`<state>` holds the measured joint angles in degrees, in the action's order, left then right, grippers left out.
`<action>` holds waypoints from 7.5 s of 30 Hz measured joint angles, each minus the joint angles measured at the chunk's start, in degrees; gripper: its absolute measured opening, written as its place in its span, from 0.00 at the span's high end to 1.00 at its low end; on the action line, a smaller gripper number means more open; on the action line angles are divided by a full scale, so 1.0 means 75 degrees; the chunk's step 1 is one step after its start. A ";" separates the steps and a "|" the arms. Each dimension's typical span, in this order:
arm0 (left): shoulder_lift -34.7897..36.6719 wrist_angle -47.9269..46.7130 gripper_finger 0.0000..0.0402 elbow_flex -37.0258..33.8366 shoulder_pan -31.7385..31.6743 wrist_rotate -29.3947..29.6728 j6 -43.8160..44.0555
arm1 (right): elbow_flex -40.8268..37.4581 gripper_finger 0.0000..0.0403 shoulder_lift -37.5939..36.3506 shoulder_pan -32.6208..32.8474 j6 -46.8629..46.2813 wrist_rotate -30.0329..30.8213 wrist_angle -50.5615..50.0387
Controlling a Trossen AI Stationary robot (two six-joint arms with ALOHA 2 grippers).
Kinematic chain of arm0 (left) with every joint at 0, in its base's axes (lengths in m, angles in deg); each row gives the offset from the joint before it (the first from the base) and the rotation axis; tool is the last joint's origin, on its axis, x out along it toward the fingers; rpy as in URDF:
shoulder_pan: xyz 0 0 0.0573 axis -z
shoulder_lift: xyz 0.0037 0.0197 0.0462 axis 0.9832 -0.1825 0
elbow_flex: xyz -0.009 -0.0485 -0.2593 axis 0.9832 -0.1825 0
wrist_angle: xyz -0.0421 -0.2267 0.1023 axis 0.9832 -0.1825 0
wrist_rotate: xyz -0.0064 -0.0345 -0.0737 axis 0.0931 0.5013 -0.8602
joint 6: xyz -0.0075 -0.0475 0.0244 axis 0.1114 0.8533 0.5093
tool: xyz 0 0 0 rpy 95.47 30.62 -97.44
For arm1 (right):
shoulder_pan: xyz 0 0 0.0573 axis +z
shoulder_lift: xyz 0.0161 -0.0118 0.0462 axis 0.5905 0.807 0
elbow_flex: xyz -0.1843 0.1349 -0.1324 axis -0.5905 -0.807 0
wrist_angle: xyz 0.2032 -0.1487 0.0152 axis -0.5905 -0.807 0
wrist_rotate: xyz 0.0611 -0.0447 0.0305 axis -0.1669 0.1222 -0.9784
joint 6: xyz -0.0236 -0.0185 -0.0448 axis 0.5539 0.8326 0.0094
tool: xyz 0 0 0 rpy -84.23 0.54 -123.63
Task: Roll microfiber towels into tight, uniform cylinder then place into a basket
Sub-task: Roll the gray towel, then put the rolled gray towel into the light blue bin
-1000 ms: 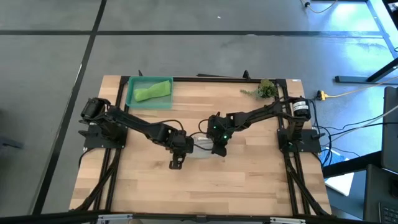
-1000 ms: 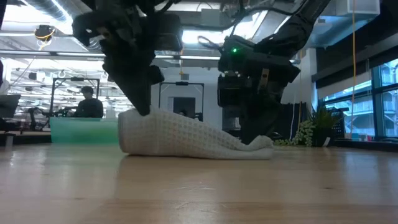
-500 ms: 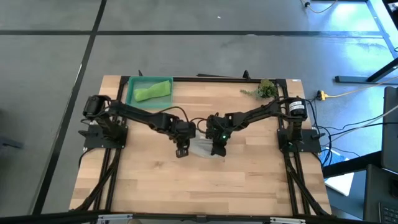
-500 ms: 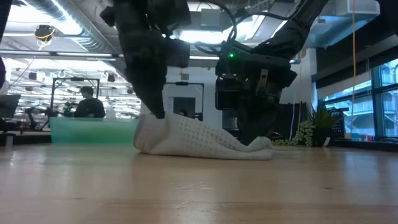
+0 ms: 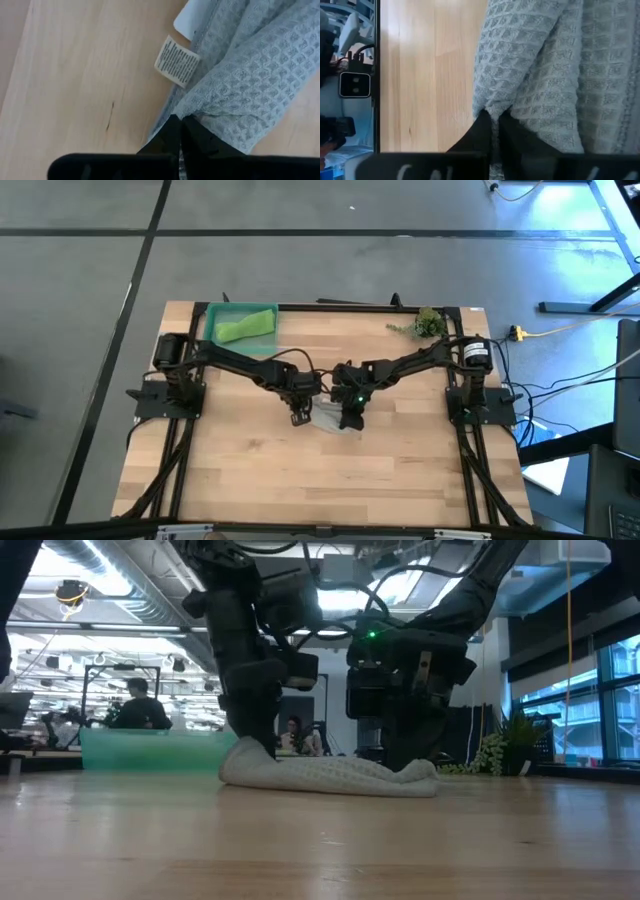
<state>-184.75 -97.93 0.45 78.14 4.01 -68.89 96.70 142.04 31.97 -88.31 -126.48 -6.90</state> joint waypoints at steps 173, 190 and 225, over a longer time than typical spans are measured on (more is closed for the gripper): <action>0.1453 -0.1111 0.75 -0.0029 0.2646 0.2890 0.1010 | -0.1183 0.57 -0.0778 -0.0464 0.3000 0.2513 0.2807; 0.1453 -0.1120 0.75 -0.0029 0.2681 0.3101 0.1840 | -0.1174 0.57 -0.0780 -0.0464 0.2999 0.2483 0.2817; 0.0939 -0.0573 0.06 -0.0038 0.1975 0.2981 0.0883 | -0.1166 0.57 -0.0791 -0.0461 0.2975 0.2474 0.2932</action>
<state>-177.71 -102.23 0.16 92.95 26.37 -62.27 87.96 136.11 28.51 -66.00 -107.92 15.09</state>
